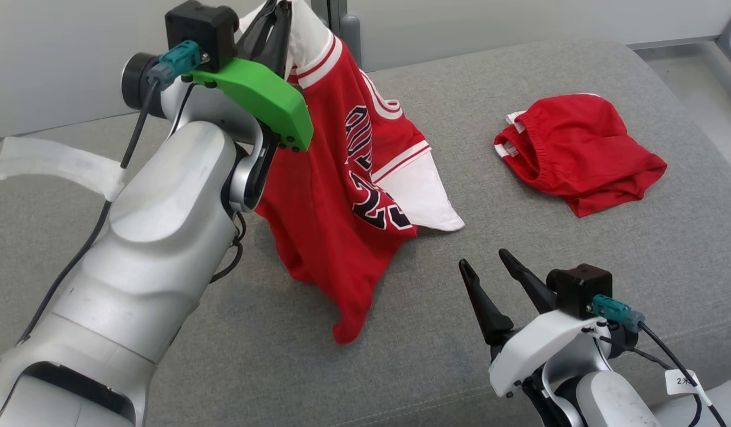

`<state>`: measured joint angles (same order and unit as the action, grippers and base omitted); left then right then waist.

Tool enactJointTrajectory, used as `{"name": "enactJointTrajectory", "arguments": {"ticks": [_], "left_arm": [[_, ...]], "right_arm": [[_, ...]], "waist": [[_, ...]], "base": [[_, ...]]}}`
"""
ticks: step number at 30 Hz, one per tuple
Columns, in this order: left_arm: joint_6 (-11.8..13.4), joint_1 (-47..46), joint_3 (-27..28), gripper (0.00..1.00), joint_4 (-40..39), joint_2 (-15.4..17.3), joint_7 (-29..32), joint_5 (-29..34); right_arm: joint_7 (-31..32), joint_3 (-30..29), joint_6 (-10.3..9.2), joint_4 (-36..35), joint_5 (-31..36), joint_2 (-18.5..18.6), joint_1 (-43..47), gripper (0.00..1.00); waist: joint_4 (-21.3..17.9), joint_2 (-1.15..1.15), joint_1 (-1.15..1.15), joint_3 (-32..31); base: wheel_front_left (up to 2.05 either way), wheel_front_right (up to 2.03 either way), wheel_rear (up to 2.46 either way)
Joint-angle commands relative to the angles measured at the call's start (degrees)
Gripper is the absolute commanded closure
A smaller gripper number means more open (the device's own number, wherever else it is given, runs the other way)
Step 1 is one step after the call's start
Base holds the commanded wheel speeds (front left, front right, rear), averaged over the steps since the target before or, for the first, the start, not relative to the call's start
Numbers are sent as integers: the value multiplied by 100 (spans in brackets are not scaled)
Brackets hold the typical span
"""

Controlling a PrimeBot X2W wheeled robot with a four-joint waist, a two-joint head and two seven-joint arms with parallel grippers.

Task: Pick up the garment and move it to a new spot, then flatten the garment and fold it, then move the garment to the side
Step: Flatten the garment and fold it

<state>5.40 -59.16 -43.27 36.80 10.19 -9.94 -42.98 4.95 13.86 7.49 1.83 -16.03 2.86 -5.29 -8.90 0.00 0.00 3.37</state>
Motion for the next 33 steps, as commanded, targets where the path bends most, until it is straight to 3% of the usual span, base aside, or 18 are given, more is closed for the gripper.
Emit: {"name": "enactJointTrajectory", "arguments": {"ticks": [1, 11, 16, 23, 33], "left_arm": [[37, -109, -10, 100, -66, 34, 18, 39], [180, -478, -5, 100, -776, -51, 57, 131], [387, -437, 139, 100, -851, 28, 9, 68], [718, 158, 182, 100, -182, 397, 143, 2], [940, 795, 307, 100, 964, 801, 126, -158]], "right_arm": [[-25, 12, 0, 17, -20, 8, 27, 0], [-45, 55, 0, 79, -46, 9, 50, 0], [-40, 101, 0, 93, -57, 9, 64, 0], [-46, 126, 0, 87, -70, 9, 60, 0], [1, 107, 0, 22, 3, 9, 53, 0]], "waist": [[-8, 0, 0, -12], [-63, 0, 0, -145], [-97, 0, 0, -194], [-177, 0, 0, -191], [-110, 0, 0, -92]], "base": [[0, 0, 0], [0, 0, 0], [0, 0, 0], [0, 0, 0], [0, 0, 0]]}}
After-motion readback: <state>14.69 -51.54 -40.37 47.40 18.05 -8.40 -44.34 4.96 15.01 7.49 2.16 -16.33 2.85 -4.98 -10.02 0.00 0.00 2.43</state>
